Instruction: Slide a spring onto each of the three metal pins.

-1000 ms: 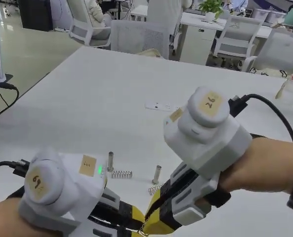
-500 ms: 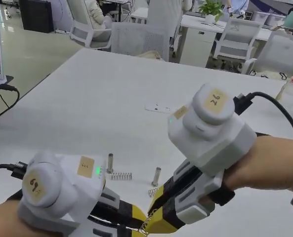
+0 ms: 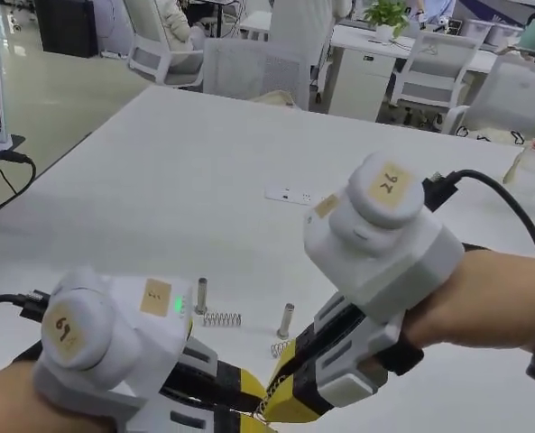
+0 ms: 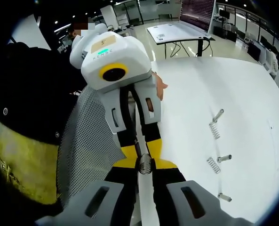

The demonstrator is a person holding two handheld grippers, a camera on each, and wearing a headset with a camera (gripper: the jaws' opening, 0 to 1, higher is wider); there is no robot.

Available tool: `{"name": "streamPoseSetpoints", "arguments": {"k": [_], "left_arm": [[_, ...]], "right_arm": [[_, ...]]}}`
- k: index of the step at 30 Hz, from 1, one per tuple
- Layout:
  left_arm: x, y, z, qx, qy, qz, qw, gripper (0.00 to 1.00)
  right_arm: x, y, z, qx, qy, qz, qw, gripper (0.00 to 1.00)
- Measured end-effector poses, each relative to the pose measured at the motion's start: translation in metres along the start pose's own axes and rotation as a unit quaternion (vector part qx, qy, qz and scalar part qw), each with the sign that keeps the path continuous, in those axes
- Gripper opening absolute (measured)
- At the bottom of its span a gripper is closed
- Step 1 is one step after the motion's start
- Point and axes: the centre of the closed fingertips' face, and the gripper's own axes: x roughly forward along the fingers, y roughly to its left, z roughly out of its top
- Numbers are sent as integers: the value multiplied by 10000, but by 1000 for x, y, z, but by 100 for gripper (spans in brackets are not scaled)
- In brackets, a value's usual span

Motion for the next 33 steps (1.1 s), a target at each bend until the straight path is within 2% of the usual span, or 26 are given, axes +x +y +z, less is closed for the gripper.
{"name": "streamPoseSetpoints", "arguments": {"k": [10,14,17,19,26,33], "left_arm": [[1,3,1,-117,-100,60,9999,4],[0,4,0,-203,-135,64,9997,13],[-2,6,-5,-267,-151,90,9995,15],[-4,9,-7,-306,-212,164,9992,23],[-10,18,-15,-404,-228,437,9980,49],[-17,26,-18,-573,-315,642,9958,65]], "right_arm": [[-3,-3,0,20,77,-30,10000,8],[-5,-5,1,5,76,-65,10000,8],[-9,-9,-2,10,105,-138,9998,8],[-12,-11,-4,19,128,-185,9997,8],[-20,-20,-13,61,184,-341,9992,8],[-30,-31,-21,123,237,-531,9982,8]]}}
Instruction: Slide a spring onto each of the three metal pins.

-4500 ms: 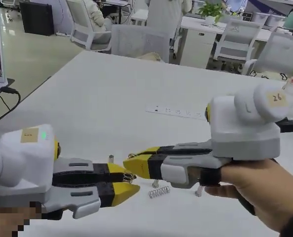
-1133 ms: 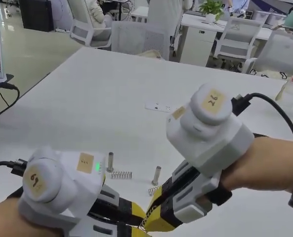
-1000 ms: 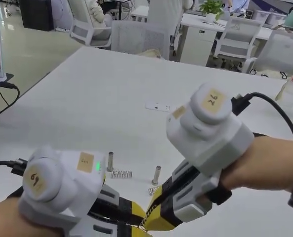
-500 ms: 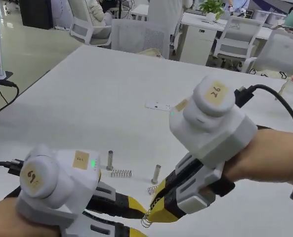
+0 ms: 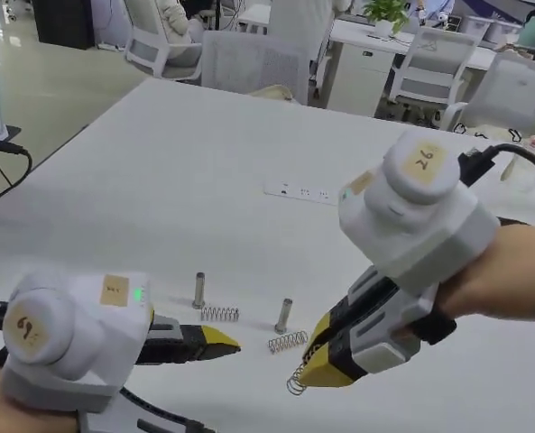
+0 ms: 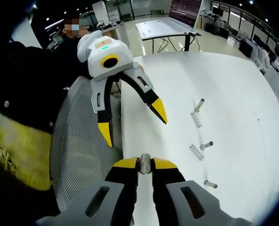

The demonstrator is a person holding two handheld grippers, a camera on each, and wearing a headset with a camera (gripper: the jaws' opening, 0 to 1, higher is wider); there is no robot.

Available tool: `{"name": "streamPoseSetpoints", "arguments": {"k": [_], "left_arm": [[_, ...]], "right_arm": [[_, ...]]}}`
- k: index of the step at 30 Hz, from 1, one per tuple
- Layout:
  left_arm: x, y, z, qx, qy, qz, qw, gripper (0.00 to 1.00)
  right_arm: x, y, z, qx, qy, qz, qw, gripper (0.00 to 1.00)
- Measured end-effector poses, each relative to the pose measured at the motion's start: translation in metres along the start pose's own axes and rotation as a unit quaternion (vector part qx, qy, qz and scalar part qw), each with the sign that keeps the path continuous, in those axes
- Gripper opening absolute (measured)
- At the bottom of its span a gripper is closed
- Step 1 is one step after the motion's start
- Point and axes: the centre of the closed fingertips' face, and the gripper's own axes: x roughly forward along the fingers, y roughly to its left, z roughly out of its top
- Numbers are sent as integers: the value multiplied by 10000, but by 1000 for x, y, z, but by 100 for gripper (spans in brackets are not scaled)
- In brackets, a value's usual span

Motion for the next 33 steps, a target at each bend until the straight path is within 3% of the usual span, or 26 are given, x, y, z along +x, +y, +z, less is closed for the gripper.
{"name": "streamPoseSetpoints", "arguments": {"k": [4,9,21,25,33], "left_arm": [[-4,4,-1,-137,-26,138,9998,81],[-9,7,-2,-201,-94,284,9994,88],[-21,12,-2,-349,-251,565,9975,91],[-21,12,-1,-359,-266,595,9972,91],[-24,14,2,-400,-326,693,9963,89]], "right_arm": [[-9,-9,-5,88,-30,-120,9999,8],[-21,-22,-12,174,-29,-322,9993,8],[-56,-65,-27,373,52,-929,9950,8],[-59,-79,-33,385,180,-1141,9926,8],[-48,-105,-50,495,483,-1301,9891,8]]}}
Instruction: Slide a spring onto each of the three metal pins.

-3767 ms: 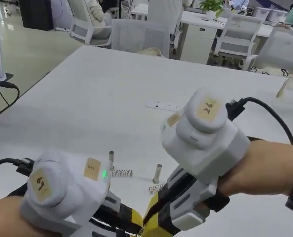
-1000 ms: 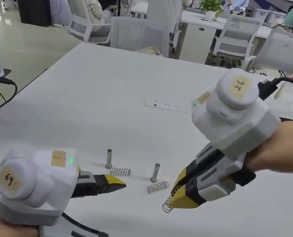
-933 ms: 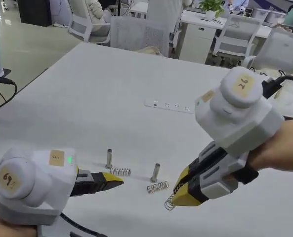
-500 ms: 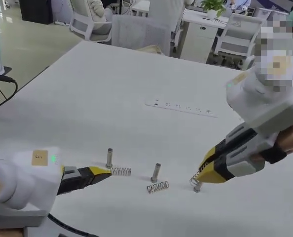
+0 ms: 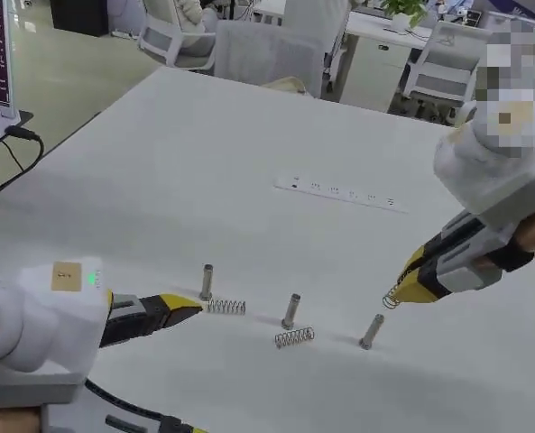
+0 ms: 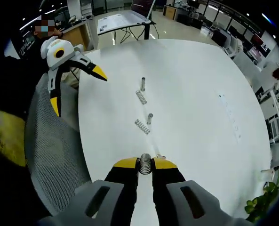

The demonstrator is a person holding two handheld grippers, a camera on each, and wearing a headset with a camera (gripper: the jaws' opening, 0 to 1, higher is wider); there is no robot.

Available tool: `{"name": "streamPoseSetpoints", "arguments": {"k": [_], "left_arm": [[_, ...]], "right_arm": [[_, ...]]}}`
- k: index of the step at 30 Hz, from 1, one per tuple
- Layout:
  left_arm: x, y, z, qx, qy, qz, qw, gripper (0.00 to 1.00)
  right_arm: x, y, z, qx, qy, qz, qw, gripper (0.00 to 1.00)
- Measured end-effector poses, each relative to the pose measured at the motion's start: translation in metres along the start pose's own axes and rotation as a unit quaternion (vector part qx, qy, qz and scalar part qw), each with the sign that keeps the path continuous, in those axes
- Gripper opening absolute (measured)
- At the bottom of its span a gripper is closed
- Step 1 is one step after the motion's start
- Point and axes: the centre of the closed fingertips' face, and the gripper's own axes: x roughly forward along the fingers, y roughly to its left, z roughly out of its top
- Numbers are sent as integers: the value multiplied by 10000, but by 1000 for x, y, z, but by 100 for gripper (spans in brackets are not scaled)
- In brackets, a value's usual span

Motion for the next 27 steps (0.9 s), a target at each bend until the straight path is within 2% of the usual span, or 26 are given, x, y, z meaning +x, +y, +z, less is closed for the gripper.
{"name": "streamPoseSetpoints", "arguments": {"k": [4,7,14,21,27], "left_arm": [[0,-1,0,3,-6,9,10000,88],[-1,0,1,-1,-19,26,10000,88],[-2,1,2,2,-41,52,10000,88],[-3,4,1,21,-59,119,9999,88],[-5,13,-12,-44,5,210,9998,88]], "right_arm": [[10,-10,-5,88,95,-25,9999,8],[17,-18,-12,72,269,-109,9996,8],[32,-25,-18,254,322,1,9992,8],[41,-32,-22,323,403,-35,9987,8],[43,-33,-24,361,432,-48,9984,8]]}}
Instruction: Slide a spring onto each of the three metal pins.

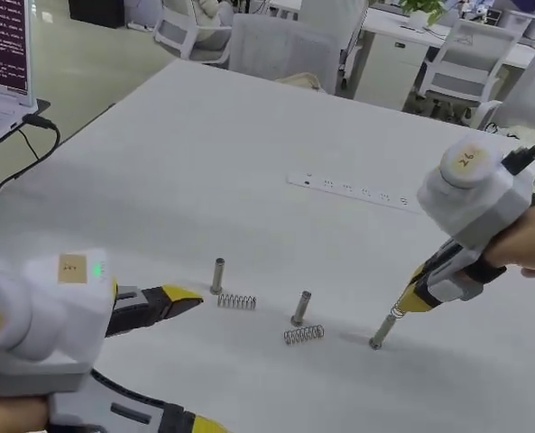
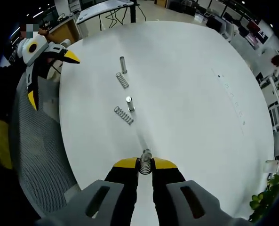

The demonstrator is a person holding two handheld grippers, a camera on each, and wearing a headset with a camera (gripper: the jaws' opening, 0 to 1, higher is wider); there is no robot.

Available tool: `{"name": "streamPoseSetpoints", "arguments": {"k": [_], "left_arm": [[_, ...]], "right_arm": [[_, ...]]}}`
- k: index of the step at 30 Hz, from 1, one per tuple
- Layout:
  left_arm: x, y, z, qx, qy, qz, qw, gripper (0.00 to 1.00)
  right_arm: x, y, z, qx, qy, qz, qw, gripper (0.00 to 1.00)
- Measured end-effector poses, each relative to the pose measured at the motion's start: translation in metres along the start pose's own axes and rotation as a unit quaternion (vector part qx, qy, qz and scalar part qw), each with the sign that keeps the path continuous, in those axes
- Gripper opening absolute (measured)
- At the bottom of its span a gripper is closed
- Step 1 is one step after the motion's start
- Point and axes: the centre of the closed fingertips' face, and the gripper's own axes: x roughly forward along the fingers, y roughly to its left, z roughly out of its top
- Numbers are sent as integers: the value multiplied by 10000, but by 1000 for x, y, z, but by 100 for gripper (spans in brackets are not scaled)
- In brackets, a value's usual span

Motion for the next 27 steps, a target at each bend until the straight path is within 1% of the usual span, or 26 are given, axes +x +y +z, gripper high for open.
{"name": "streamPoseSetpoints", "arguments": {"k": [5,9,17,20,27], "left_arm": [[-2,7,-13,-110,59,88,9999,88],[-4,13,-17,-149,91,171,9997,88],[-6,21,-16,-161,49,363,9992,87],[-6,22,-15,-154,27,402,9991,87],[-6,24,-15,-95,60,471,9988,87]], "right_arm": [[-2,-1,1,20,-15,-12,10000,8],[-2,-2,1,24,-8,-16,10000,8],[0,-5,0,44,30,-11,10000,8],[1,-5,-1,42,65,3,10000,8],[8,-5,-2,8,148,24,9999,8]]}}
